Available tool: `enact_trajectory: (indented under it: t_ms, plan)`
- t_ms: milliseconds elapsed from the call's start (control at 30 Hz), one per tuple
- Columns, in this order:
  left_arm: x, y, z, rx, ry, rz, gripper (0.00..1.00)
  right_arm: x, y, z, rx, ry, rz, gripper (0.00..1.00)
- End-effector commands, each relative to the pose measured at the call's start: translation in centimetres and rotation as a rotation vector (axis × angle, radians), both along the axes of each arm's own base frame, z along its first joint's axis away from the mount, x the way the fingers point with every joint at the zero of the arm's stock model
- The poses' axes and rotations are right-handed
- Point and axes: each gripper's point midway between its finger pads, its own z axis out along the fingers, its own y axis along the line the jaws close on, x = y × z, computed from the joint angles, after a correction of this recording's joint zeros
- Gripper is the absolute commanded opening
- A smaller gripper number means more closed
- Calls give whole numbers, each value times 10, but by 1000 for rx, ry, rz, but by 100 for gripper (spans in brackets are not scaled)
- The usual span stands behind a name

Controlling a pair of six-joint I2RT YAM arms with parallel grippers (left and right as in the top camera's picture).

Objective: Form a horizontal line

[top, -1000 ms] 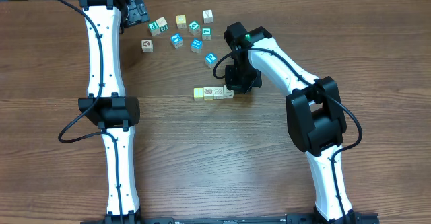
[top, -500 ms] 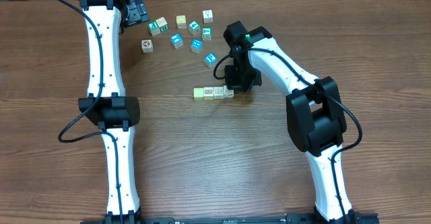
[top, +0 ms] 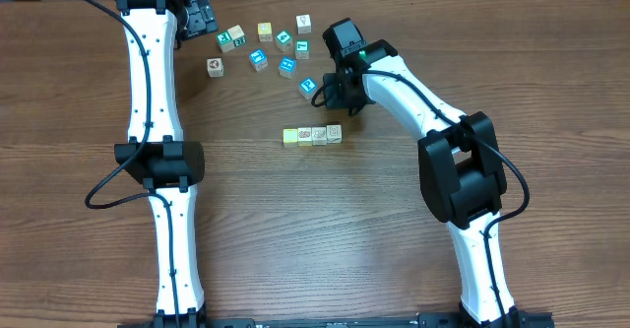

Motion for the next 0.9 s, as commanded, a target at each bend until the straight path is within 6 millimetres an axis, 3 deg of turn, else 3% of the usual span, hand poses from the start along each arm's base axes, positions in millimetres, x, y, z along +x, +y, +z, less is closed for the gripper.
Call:
enact_trajectory:
  t_ms: [0,500,867]
  plan:
    - [0,2,22,14,-46,-5,100,3,8,9,27,-23,8,4]
    - [0,2,22,14,-46,-5,100,-17,23,5,6,17,51,4]
    - [0,2,22,14,-46,-5,100,-30,18,1,-20,67,54,4]
